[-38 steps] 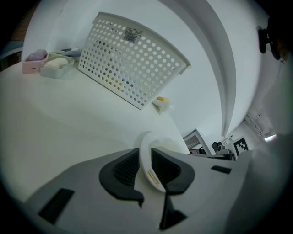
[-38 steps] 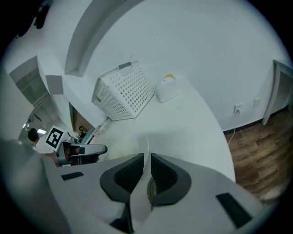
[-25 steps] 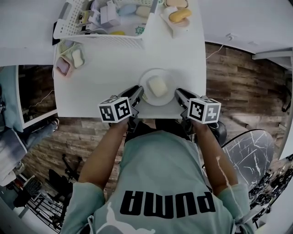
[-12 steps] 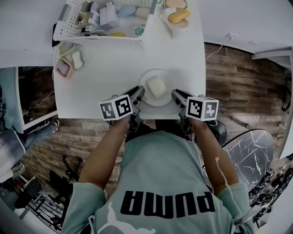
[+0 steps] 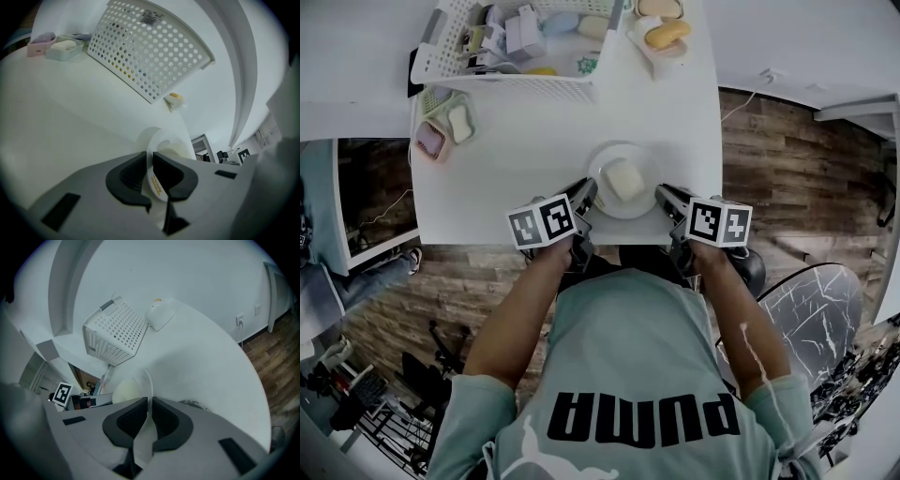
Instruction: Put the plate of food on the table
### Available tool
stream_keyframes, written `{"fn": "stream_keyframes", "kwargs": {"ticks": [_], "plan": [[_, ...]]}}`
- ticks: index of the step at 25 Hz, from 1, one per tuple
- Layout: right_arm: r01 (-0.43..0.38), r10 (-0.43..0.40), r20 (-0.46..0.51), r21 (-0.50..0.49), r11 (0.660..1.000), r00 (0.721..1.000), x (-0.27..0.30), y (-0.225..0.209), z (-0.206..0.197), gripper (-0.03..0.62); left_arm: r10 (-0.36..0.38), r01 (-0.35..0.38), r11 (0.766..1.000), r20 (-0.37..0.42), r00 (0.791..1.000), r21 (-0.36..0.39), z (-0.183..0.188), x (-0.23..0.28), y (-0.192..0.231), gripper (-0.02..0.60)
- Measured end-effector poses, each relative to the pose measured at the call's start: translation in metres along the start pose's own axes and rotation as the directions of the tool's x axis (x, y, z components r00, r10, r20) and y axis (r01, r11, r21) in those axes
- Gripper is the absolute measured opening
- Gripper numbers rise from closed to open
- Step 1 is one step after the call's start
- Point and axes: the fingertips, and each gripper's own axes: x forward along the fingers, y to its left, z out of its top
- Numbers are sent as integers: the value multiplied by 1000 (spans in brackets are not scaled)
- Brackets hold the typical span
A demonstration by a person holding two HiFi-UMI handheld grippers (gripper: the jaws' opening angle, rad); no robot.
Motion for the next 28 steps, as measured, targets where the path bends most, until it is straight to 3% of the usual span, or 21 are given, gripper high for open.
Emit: {"fn": "stream_keyframes", "kwargs": {"ticks": [16, 28], "plan": [[15, -22, 157, 45, 999, 987, -44, 29, -9, 32, -107, 107, 994, 10, 994, -10, -11, -38, -29, 43], [43, -80, 329, 119, 992, 941, -81, 64, -41, 31, -209, 212, 975, -43, 977, 74, -19, -82, -48, 40]]}}
